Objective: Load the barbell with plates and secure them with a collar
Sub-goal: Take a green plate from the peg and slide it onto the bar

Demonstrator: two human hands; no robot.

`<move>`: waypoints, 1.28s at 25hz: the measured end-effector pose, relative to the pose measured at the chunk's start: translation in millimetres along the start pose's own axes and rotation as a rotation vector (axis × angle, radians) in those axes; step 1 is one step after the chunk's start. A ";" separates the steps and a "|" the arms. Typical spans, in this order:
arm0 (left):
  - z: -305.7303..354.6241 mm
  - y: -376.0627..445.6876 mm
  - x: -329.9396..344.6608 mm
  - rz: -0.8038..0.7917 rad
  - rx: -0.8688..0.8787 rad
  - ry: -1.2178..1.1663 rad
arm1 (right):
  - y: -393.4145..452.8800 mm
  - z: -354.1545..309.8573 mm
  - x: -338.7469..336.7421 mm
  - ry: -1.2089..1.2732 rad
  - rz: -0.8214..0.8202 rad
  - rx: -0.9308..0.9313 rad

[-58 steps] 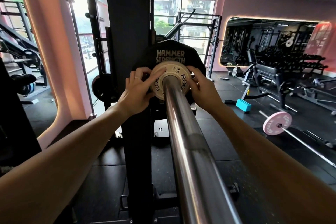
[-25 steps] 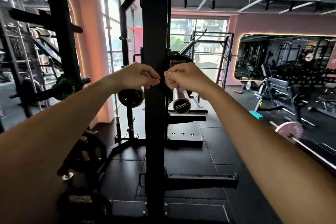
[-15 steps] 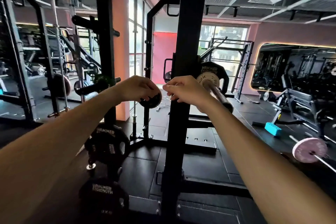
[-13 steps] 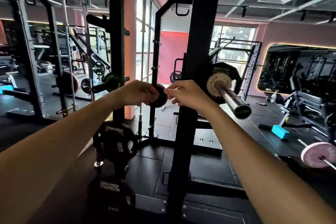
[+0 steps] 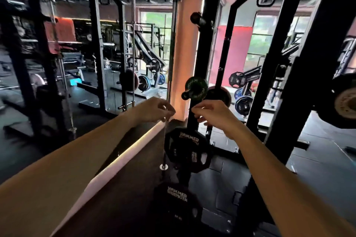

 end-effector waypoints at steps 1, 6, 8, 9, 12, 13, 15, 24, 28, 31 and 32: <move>-10.6 2.8 -5.8 0.000 -0.002 -0.023 | 8.8 -3.3 7.2 0.005 0.001 0.001; -41.8 33.3 -16.7 0.002 -0.021 -0.083 | 57.8 -0.5 22.1 0.018 0.021 0.007; -48.8 54.5 -14.0 -0.012 -0.011 -0.069 | 79.7 8.4 22.1 0.036 0.031 0.015; -53.5 68.4 -11.7 -0.023 -0.006 -0.065 | 92.9 14.1 21.5 0.044 0.037 0.017; -69.3 118.7 -3.5 -0.040 0.009 -0.075 | 141.5 32.8 16.9 0.062 0.064 0.008; -76.3 140.0 -1.5 -0.039 0.017 -0.073 | 162.0 39.0 13.6 0.062 0.075 0.004; -90.1 181.2 0.7 -0.033 0.022 -0.071 | 201.4 49.1 6.4 0.059 0.096 -0.003; -170.3 395.4 22.1 0.101 -0.055 -0.156 | 411.7 108.3 -31.7 0.001 0.369 -0.006; -194.1 446.9 47.5 0.109 -0.064 -0.130 | 460.3 135.5 -22.4 0.055 0.277 0.059; -206.9 459.6 57.1 0.067 -0.104 -0.169 | 471.7 145.4 -17.8 0.073 0.240 0.093; -208.3 460.3 56.3 0.048 -0.111 -0.161 | 472.1 146.2 -16.9 0.069 0.257 0.101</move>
Point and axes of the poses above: each hand's wrist, its own y-axis towards the middle knuckle, its own x-axis out of the palm, z = x × y, the point moved 2 cm from there along y, towards the middle knuckle, and after that the axes turned 8 degrees about x, right-handed, at the moved point
